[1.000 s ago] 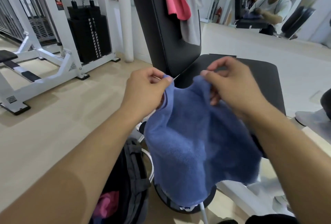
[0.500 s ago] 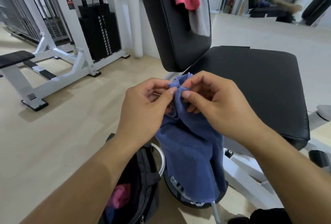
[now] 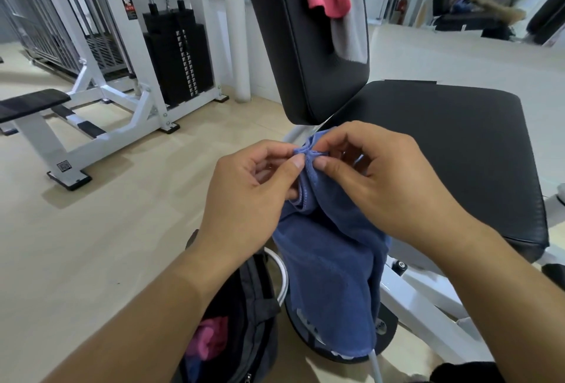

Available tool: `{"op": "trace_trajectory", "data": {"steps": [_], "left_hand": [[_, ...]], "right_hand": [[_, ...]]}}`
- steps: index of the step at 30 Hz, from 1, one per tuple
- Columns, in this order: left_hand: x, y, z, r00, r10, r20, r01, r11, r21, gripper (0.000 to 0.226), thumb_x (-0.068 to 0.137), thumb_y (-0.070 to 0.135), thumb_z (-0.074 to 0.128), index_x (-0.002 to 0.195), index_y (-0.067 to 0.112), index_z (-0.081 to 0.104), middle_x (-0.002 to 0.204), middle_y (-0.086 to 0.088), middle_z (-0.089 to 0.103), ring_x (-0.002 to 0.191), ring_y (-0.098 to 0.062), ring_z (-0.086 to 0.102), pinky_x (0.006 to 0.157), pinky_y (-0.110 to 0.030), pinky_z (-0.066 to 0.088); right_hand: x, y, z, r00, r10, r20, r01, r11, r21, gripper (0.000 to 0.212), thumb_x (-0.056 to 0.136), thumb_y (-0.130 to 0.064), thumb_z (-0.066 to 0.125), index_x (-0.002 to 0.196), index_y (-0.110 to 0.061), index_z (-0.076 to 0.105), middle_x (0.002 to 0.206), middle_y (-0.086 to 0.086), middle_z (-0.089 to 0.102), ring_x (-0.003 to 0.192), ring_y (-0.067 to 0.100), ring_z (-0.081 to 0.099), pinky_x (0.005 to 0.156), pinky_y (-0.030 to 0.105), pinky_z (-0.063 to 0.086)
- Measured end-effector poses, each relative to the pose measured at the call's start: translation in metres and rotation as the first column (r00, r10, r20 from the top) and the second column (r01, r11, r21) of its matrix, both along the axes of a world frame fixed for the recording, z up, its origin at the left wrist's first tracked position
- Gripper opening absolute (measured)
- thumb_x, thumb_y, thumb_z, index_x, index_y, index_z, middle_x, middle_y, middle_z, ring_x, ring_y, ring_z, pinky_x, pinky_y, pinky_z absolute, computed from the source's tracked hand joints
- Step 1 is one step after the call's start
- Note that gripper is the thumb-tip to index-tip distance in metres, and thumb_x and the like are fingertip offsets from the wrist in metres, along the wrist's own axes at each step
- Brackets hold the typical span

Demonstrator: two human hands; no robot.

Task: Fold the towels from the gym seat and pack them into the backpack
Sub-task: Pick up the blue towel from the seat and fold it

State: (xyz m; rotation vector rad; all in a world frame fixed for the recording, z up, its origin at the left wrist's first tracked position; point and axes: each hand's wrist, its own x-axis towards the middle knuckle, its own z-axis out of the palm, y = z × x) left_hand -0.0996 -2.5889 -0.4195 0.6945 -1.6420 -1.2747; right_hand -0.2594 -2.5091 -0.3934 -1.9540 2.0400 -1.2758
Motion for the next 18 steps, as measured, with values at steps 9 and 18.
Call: {"op": "trace_trajectory", "data": {"steps": [9,18], "left_hand": [[0.002,0.007,0.005,0.998,-0.043,0.035,0.043,0.999,-0.002,0.023,0.076,0.033,0.082,0.093,0.018,0.078,0.085,0.001,0.079,0.080,-0.019,0.077,0.078,-0.035,0.063],[0.029,-0.010,0.012,0.896,-0.424,0.130,0.422,0.905,0.043,0.011,0.068,0.016,0.081,0.078,0.016,0.078,0.076,-0.004,0.077,0.068,-0.013,0.071,0.065,-0.024,0.059]], "right_hand": [[0.002,0.004,0.001,1.000,0.014,0.021,-0.012,0.997,-0.080,0.006,0.085,-0.031,0.080,0.090,-0.031,0.077,0.082,-0.019,0.066,0.077,0.011,0.064,0.067,0.018,0.049],[-0.011,0.016,0.008,0.955,0.165,-0.247,-0.140,0.983,0.115,0.052,0.074,-0.069,0.070,0.115,-0.037,0.070,0.135,-0.019,0.056,0.138,0.009,0.038,0.115,0.039,0.035]]}}
